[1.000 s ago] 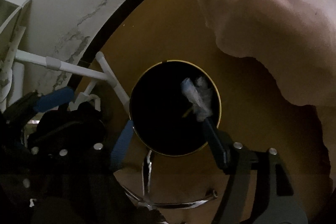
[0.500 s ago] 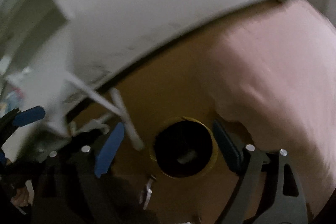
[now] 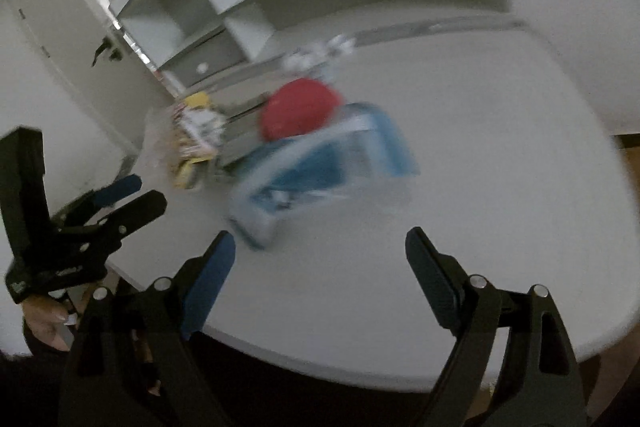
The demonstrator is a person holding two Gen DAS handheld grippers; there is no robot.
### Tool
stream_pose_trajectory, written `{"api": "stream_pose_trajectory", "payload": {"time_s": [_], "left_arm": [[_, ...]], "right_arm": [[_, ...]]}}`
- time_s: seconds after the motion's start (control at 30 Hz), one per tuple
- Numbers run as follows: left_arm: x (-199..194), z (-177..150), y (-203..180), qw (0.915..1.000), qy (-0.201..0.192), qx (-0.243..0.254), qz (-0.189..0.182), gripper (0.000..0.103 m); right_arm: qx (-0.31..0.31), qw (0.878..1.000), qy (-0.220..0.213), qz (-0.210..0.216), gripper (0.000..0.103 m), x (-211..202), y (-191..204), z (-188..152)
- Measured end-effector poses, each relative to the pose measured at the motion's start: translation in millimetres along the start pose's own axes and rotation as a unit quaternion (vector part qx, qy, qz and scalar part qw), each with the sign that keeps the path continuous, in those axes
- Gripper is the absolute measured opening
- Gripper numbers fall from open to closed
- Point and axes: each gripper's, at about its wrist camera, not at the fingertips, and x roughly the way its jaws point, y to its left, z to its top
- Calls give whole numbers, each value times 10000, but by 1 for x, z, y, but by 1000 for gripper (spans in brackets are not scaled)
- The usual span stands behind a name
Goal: Collect trash
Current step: 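Grasp the clear plastic bag with left tool while right tool grasps blue-white wrapper, then carry both items over the black bin and open both tools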
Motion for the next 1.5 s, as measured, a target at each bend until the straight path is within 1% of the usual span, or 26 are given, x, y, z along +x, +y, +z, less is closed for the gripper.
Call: {"api": "stream_pose_trajectory", "payload": {"time_s": [0.1,0.23,0.27,0.3,0.37,0.4,0.43,0.47,0.5,0.57,0.6,0.67,0.7,0.73,0.8,0.83,0.87,1.0,1.13,1.2,1.27,1.33,1.37,1.43,1.47,1.5], "left_arm": [[2,-2,40,9994,41,-280,182,96],[6,2,64,9985,58,-494,239,96],[7,2,72,9982,53,-551,241,96],[8,3,76,9978,48,-607,250,96],[19,12,86,9968,43,-769,211,96],[24,17,88,9964,57,-820,189,96],[25,15,94,9963,60,-835,183,96],[29,18,96,9962,77,-846,215,96],[34,21,96,9962,83,-837,235,96],[37,23,95,9964,83,-806,246,95],[39,26,94,9965,100,-795,246,95],[44,28,94,9969,71,-753,224,88],[46,29,93,9972,108,-690,256,75],[48,28,91,9974,161,-662,252,56],[51,28,91,9972,284,-682,144,33],[47,28,93,9967,263,-769,79,31],[39,30,94,9966,146,-805,56,30],[-5,42,91,9970,-355,-640,244,30],[-32,57,75,9968,-656,-376,275,30],[-39,63,67,9964,-759,-324,199,30],[-44,70,49,9959,-881,-206,60,30],[-40,76,14,9955,-919,48,-214,30],[-36,77,-3,9949,-915,156,-384,30],[-26,77,-46,9921,-829,451,-825,30],[-20,75,-78,9880,-787,694,-1133,30],[-17,71,-100,9841,-774,869,-1346,30]], "right_arm": [[397,9991,162,10,84,26,4,14],[1061,9939,305,84,84,55,-2,27],[1227,9919,318,49,84,62,-4,32],[1271,9915,271,0,84,62,-6,34],[1294,9911,231,-184,80,65,-7,41],[1279,9912,231,-231,76,65,-9,43],[1264,9914,230,-259,69,66,-10,45],[1276,9915,210,-175,61,65,-10,46],[1264,9918,195,-53,36,62,-11,47],[1049,9943,113,-156,33,54,-3,49],[974,9951,94,-175,29,52,-1,49],[865,9962,32,-105,28,46,2,50],[827,9965,-8,-81,28,42,3,49],[802,9967,-34,-70,28,40,4,48],[744,9972,-54,-4,28,34,4,47],[700,9975,-78,29,28,30,4,47],[660,9978,-105,47,28,25,3,45],[459,9985,-301,55,28,2,0,44],[352,9979,-532,-67,28,-25,-12,42],[338,9973,-632,-179,28,-38,-21,40],[377,9959,-747,-344,28,-54,-35,34],[473,9937,-857,-547,28,-72,-52,26],[536,9916,-929,-727,28,-84,-65,19],[692,9869,-1037,-1021,28,-105,-89,6],[816,9832,-1105,-1205,28,-119,-105,-4],[973,9785,-1169,-1391,28,-132,-123,-15]]}}
